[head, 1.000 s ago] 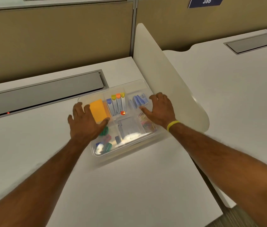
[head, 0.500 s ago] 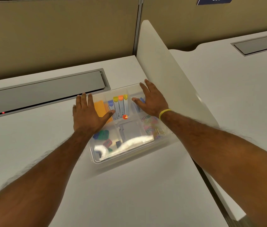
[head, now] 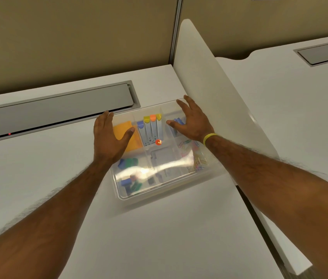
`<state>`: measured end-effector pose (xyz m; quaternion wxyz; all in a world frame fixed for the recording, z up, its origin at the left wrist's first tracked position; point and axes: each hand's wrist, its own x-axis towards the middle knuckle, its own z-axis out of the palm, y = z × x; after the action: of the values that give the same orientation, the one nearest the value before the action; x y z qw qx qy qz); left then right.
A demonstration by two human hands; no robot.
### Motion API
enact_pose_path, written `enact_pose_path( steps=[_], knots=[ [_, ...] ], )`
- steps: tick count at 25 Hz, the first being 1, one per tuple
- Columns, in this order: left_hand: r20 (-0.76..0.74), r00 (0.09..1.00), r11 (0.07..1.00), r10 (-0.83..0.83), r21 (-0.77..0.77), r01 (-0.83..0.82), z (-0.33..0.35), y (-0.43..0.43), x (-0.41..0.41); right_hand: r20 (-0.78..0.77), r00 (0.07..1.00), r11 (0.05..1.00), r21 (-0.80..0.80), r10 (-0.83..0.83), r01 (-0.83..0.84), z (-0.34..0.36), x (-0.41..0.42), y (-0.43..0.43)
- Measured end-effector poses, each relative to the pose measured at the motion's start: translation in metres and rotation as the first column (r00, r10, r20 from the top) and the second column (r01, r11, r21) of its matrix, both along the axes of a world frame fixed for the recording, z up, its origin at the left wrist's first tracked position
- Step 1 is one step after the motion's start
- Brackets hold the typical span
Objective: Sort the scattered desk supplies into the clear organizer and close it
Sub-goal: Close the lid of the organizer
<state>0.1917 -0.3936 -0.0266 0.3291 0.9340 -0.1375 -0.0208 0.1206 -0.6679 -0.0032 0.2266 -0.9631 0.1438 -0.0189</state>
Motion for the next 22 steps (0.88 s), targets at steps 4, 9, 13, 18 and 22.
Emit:
enact_pose_path(
  steps=[4,9,13,18,22],
  knots=[
    [-0.122,0.992,0.979,0.039,-0.192,-0.062,0.010,0.003,-0.008,0.022,1.000,0.985,0.171,-0.015,0.011,0.013,-0.007,-0.004],
    [-0.385,0.919,0.874,0.088,-0.413,-0.256,0.008,0.026,-0.060,-0.038,0.988,0.952,0.266,-0.148,0.153,0.008,-0.053,-0.001],
    [-0.419,0.905,0.802,0.074,-0.514,-0.304,0.004,0.029,-0.110,-0.066,0.983,0.972,0.153,-0.170,0.178,0.000,-0.094,0.009],
    [-0.432,0.895,0.761,0.107,-0.544,-0.354,0.007,0.026,-0.118,-0.002,0.984,0.983,0.047,-0.177,0.177,-0.002,-0.104,0.018],
    [-0.440,0.883,0.748,0.165,-0.528,-0.403,0.005,0.024,-0.120,0.008,0.981,0.979,0.067,-0.193,0.192,-0.007,-0.104,0.017]
  ],
)
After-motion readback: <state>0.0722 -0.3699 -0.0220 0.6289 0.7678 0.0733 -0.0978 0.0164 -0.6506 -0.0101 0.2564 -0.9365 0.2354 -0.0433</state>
